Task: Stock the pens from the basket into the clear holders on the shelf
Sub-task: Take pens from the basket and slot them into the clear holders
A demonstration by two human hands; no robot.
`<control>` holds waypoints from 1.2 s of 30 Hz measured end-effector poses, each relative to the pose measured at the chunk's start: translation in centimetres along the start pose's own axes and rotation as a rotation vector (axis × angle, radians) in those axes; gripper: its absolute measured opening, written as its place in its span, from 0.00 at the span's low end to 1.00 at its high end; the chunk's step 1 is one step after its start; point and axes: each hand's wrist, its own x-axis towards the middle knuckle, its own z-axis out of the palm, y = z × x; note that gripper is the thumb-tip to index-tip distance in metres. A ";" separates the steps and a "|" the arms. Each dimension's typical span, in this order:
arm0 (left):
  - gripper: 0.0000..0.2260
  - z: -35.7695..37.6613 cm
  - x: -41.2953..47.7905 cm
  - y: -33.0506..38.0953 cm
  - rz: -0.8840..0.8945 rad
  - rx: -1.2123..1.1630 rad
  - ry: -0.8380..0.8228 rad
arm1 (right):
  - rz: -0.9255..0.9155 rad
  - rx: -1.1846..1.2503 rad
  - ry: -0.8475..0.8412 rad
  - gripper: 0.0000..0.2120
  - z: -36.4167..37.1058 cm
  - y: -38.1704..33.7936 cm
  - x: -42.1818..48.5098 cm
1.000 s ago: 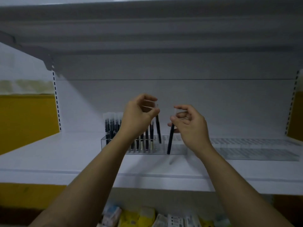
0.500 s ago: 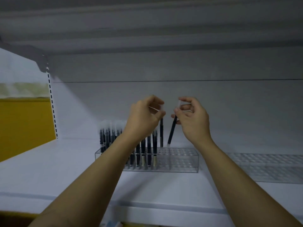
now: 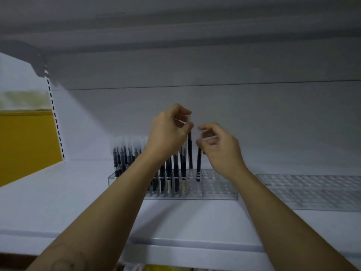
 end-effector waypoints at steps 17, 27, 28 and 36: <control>0.06 -0.1 -0.7 1.2 -0.041 0.409 -0.267 | 0.024 -0.325 -0.267 0.31 -0.8 -0.1 -2.6; 0.17 -1.3 -1.6 1.9 -0.013 0.545 -0.337 | 0.048 -0.381 -0.239 0.35 -1.2 -0.6 -3.0; 0.19 -1.7 -2.0 2.0 -0.001 0.568 -0.324 | 0.033 -0.429 -0.225 0.34 -1.3 -0.8 -3.4; 0.18 -3.8 -8.4 3.3 0.148 0.499 -0.141 | -0.037 -0.497 -0.123 0.30 -2.3 -3.7 -9.1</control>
